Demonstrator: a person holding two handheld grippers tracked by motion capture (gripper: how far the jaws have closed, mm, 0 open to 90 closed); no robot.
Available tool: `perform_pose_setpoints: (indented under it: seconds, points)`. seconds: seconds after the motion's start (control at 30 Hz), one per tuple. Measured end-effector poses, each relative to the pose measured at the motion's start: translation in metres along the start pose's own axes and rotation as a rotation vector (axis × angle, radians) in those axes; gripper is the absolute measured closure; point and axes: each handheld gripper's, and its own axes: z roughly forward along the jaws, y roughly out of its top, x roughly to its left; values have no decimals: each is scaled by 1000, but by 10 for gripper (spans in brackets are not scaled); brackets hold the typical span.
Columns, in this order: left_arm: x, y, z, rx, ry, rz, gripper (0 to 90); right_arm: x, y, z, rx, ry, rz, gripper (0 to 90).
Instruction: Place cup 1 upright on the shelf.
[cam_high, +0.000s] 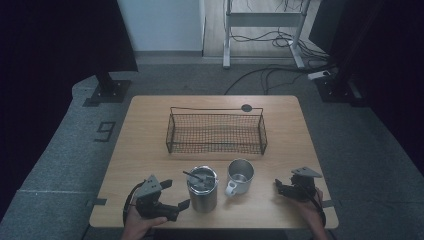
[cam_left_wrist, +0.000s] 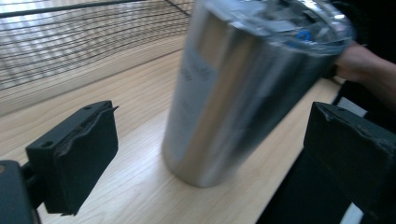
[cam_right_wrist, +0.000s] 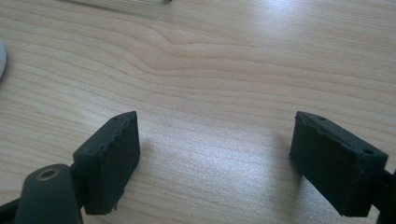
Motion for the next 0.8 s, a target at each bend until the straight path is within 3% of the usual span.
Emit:
perform_pose_setpoints:
  seconds: [0.13,0.5,0.8]
  points:
    - [-6,1,6,2,-15,13,2,0,0,0,0,0,1,157]
    - [-13,5,27,-10,-2,28,0,0,0,0,0,-1,0,157]
    - [-20,16,65,-19,44,72,0,-1,0,-1,-1,-15,14,166]
